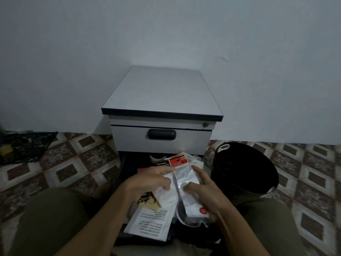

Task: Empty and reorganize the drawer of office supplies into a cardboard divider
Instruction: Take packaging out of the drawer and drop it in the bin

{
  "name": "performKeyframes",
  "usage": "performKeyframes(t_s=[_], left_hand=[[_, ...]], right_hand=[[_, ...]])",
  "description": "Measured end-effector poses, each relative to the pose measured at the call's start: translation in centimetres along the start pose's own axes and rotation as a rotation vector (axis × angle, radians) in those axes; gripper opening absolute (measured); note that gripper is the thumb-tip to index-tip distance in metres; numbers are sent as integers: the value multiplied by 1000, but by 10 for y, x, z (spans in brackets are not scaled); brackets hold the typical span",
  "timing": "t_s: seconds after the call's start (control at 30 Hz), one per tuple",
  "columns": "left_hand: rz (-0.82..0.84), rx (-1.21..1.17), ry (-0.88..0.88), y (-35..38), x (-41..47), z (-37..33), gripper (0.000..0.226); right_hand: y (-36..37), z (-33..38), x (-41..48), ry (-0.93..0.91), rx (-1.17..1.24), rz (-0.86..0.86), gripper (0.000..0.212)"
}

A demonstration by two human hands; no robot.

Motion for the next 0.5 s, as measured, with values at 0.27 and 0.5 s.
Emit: performKeyframes(t_s=[0.27,0.5], left_hand=[[94,108,85,52,8,-78,62],[176,190,156,102,42,-150,58]], right_hand=[[-68,35,-7,-53,64,-137,74],[-138,78,3,-72,35,-233,75]])
Point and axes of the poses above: each hand's wrist, its own x-axis towards the middle knuckle, its own y-axis out of the palm, z = x × y, the point moved 10 cm from there along x, towards the middle knuckle, and after that the axes turned 3 degrees about -y, right-handed, at the moved point
